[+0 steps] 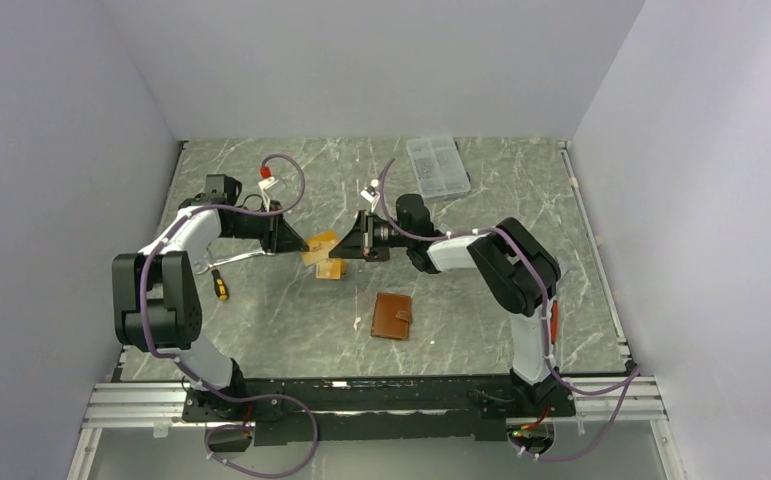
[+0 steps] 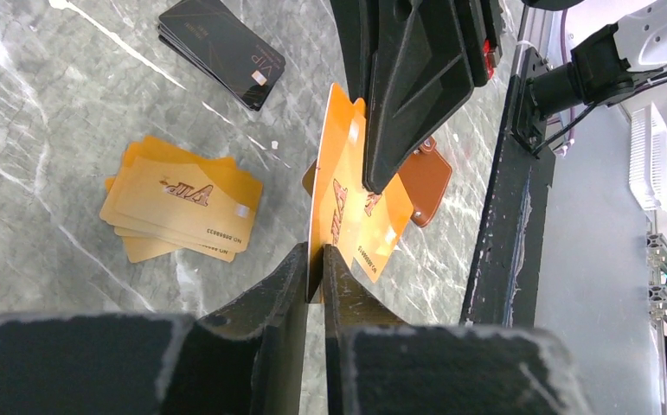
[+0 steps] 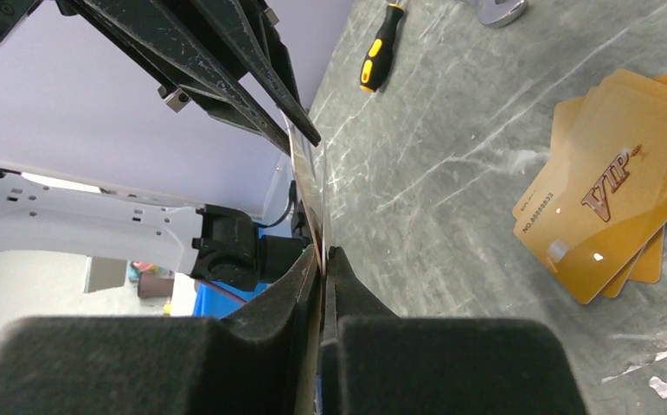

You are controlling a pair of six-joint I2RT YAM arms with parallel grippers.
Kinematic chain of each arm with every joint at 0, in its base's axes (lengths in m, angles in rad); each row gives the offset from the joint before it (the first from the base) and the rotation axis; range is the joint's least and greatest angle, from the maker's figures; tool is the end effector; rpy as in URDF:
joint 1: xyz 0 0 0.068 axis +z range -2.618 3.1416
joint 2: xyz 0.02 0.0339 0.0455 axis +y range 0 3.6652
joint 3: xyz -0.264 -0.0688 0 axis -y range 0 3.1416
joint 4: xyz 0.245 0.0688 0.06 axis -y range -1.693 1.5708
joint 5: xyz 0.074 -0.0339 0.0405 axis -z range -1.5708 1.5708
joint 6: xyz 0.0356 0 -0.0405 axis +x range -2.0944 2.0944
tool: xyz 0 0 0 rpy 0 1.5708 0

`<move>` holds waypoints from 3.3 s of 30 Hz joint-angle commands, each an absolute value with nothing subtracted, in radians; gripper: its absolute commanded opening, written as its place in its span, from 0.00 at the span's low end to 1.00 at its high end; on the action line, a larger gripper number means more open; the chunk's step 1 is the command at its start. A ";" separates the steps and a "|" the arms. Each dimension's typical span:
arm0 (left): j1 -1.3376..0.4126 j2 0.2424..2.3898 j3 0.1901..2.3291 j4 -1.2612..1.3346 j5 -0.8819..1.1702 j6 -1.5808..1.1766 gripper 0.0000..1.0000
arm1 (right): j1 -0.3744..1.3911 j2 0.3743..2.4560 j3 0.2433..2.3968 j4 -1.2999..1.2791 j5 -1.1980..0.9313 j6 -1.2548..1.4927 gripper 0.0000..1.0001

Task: Put the credit cards into the card holder
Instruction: Pick up the credit card from the center of the board, then open the card holder at the center of the board.

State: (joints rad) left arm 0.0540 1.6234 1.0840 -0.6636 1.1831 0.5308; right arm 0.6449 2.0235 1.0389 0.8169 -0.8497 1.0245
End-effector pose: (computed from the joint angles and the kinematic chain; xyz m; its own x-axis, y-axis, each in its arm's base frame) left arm 0.3077 -0.0164 0.2212 -0.6456 0.1568 -0.7474 0.7407 0.3666 -0.5630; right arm 0.3173 0.2721 0.1637 -0.9141 0.0183 -0.4051 -0.3997 0.1286 0.9076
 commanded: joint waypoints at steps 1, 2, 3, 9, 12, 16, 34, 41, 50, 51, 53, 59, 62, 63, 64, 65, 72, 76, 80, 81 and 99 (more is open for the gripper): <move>0.084 1.633 1.125 -0.642 1.184 0.550 0.00 | 0.634 1.993 1.081 0.716 -0.888 0.948 0.07; 0.088 1.636 1.127 -0.628 1.186 0.533 0.00 | 0.634 1.991 1.079 0.701 -0.886 0.937 0.08; 0.092 1.637 1.127 -0.605 1.189 0.504 0.00 | 0.632 1.990 1.075 0.694 -0.883 0.931 0.08; 0.095 1.665 1.093 -0.385 1.211 0.271 0.00 | 0.632 2.008 1.061 0.754 -0.886 0.985 0.17; 0.095 1.653 1.065 -0.304 1.183 0.194 0.00 | 0.632 2.011 1.054 0.769 -0.880 0.998 0.16; 0.095 1.635 1.044 -0.261 1.143 0.132 0.00 | 0.628 2.008 1.056 0.702 -0.856 0.962 0.05; -0.120 1.693 1.000 -0.291 0.654 0.029 0.00 | 0.581 1.705 0.904 0.117 -0.589 0.730 0.00; -0.144 1.711 0.970 -0.301 0.539 0.020 0.00 | 0.670 1.647 0.973 -0.284 -0.332 0.652 0.00; -0.173 1.682 1.007 -0.362 0.430 0.030 0.25 | 0.764 1.565 0.980 -0.479 -0.144 0.708 0.00; -0.172 1.673 1.010 -0.369 0.426 0.031 0.29 | 0.766 1.559 0.987 -0.495 -0.134 0.710 0.00; -0.172 1.656 1.020 -0.382 0.421 0.034 0.36 | 0.770 1.557 1.006 -0.526 -0.116 0.709 0.00; -0.171 1.609 1.081 -0.457 0.461 0.075 0.52 | 0.787 1.537 1.021 -0.532 -0.138 0.711 0.00; -0.172 1.573 1.101 -0.489 0.480 0.105 0.61 | 0.792 1.524 1.038 -0.562 -0.130 0.705 0.00; -0.172 1.560 1.107 -0.497 0.482 0.115 0.62 | 0.794 1.524 1.048 -0.586 -0.112 0.700 0.00; -0.174 1.544 1.109 -0.502 0.486 0.128 0.67 | 0.796 1.526 1.058 -0.611 -0.095 0.693 0.00; -0.177 1.527 1.113 -0.506 0.492 0.144 0.72 | 0.798 1.529 1.067 -0.631 -0.077 0.687 0.00; -0.246 1.444 1.118 -0.545 0.528 0.206 0.66 | 0.826 1.616 1.107 -0.780 0.089 0.661 0.00; -0.284 1.429 1.106 -0.560 0.546 0.215 0.64 | 0.842 1.618 1.119 -0.824 0.173 0.675 0.00; -0.312 1.416 1.096 -0.560 0.536 0.224 0.63 | 0.842 1.588 1.107 -0.832 0.197 0.686 0.00; -0.315 1.415 1.097 -0.561 0.539 0.224 0.63 | 0.843 1.584 1.105 -0.837 0.203 0.688 0.00; -0.356 1.402 1.097 -0.562 0.522 0.252 0.60 | 0.804 1.558 1.125 -0.915 0.255 0.637 0.00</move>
State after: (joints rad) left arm -0.3431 1.4345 1.0958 -0.5625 0.5117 0.2245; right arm 0.8307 1.6005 1.0988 -0.8536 0.2043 0.6724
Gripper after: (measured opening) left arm 0.605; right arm 0.009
